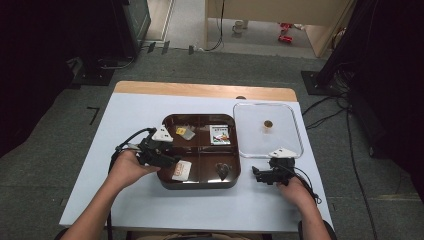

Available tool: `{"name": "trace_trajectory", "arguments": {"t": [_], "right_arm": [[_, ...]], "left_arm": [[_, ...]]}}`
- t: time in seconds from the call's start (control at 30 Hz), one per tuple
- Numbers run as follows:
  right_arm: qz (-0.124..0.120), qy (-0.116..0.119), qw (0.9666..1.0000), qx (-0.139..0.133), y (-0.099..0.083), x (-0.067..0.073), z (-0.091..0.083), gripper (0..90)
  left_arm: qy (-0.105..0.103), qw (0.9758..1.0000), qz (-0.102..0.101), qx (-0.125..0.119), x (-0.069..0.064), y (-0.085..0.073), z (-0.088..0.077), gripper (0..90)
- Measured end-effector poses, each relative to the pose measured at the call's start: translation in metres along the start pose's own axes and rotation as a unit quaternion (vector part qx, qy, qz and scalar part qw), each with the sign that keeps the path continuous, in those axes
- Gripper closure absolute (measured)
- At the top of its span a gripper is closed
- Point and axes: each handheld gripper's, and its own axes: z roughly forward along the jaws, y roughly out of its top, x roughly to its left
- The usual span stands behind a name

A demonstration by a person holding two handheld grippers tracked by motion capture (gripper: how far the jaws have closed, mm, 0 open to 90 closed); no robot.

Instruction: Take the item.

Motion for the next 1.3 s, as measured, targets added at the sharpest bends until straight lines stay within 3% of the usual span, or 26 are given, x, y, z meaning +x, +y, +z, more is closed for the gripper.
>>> {"name": "trace_trajectory", "arguments": {"t": [0.63,0.83,1.03,1.17,1.3], "right_arm": [[0.0,0.0,1.0,0.0,0.0,0.0,0.0,0.0],[0.0,0.0,1.0,0.0,0.0,0.0,0.0,0.0],[0.0,0.0,1.0,0.0,0.0,0.0,0.0,0.0],[0.0,0.0,1.0,0.0,0.0,0.0,0.0,0.0],[0.0,0.0,1.0,0.0,0.0,0.0,0.0,0.0]], "left_arm": [[-0.018,0.9995,0.002,0.026,-0.011,-0.003,0.03,43.9],[-0.013,0.9987,0.007,0.048,-0.015,-0.005,0.041,42.3],[0.015,0.9971,0.024,0.071,-0.023,-0.003,0.047,33.1],[0.004,0.9961,0.031,0.082,-0.028,-0.002,0.054,31.5],[0.01,0.9949,0.029,0.096,-0.028,-0.001,0.058,31.3]]}}
